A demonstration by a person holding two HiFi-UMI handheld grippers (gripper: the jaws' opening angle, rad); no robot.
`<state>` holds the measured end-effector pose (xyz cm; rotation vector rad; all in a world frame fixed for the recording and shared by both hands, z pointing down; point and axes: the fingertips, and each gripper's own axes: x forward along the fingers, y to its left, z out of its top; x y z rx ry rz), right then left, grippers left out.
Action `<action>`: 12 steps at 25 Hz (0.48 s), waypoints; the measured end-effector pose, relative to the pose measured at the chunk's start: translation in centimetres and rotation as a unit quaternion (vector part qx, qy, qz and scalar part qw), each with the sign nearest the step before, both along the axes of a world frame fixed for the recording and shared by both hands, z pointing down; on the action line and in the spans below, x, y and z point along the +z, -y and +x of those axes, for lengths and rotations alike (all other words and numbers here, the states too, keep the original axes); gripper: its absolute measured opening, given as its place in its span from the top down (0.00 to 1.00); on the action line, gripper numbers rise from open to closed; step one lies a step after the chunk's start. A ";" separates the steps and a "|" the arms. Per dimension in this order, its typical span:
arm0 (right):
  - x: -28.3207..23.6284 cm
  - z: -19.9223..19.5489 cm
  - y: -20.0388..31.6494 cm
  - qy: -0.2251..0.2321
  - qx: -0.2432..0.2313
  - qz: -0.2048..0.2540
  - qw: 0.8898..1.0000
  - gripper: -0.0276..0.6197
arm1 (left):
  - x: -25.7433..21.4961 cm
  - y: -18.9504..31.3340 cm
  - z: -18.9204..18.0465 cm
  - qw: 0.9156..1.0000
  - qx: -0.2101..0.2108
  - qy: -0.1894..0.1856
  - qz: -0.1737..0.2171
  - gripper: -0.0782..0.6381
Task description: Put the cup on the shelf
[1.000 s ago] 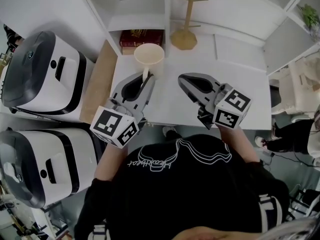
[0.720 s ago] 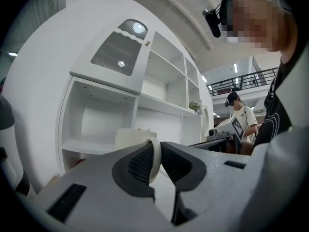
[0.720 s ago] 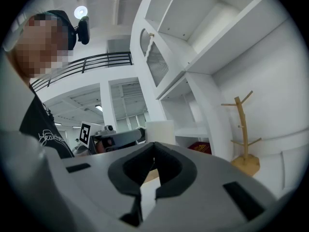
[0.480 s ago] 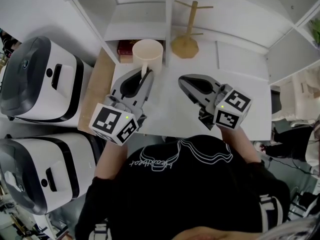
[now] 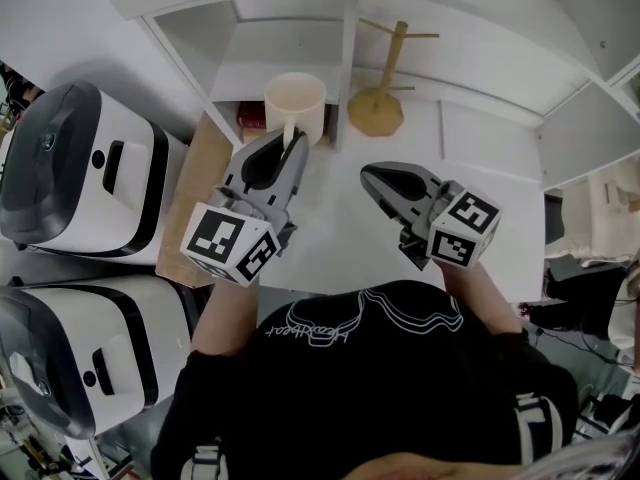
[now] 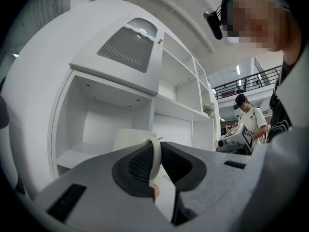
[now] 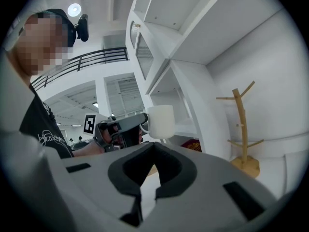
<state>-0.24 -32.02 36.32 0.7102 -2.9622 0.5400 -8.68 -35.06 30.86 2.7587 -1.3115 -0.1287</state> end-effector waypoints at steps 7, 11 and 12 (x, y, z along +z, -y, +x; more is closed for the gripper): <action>1.1 0.3 1.8 -0.007 0.004 -0.011 1.000 0.95 | 0.3 3.3 -0.3 1.000 -0.010 -0.004 0.009 0.83; 1.4 0.5 2.6 -0.010 0.006 -0.016 1.000 0.95 | 0.7 5.0 -0.7 1.000 -0.018 -0.007 0.007 0.83; 1.4 0.6 2.8 -0.010 0.007 -0.016 1.000 0.95 | 0.8 5.3 -0.8 1.000 -0.019 -0.007 0.006 0.83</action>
